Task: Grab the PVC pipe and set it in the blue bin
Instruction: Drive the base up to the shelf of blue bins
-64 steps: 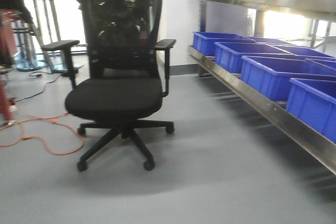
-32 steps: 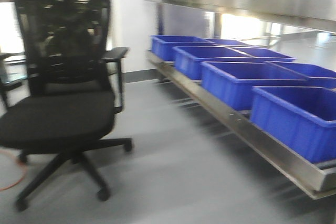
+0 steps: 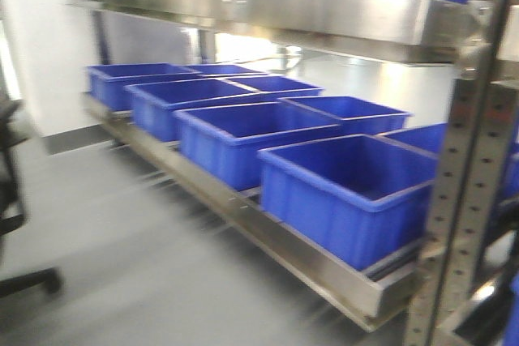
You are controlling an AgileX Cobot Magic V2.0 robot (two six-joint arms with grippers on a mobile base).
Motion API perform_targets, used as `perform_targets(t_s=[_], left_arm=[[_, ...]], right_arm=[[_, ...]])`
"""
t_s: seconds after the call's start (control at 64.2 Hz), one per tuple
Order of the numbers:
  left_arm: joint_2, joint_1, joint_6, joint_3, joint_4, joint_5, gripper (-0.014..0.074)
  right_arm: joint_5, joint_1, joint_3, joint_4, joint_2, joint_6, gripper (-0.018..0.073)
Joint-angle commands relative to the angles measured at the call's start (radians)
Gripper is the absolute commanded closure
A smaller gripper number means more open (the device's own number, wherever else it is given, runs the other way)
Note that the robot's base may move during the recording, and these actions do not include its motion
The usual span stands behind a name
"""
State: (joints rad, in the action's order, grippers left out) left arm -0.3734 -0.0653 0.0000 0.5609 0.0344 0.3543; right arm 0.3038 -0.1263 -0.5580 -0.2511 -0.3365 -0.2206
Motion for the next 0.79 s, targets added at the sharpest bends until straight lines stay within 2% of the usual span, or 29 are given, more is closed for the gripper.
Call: perform_targets(t_s=[0.0,0.779], left_arm=[[0.004,-0.002,0.0,0.001,-0.004,-0.036,0.0707],[0.004,-0.002,0.0,0.001,-0.004,-0.036,0.0707]], right_arm=[[-0.029,0.0,0.001,0.002,0.002,-0.009,0.0727],[-0.029,0.0,0.001,0.002,0.002,-0.009,0.0727]])
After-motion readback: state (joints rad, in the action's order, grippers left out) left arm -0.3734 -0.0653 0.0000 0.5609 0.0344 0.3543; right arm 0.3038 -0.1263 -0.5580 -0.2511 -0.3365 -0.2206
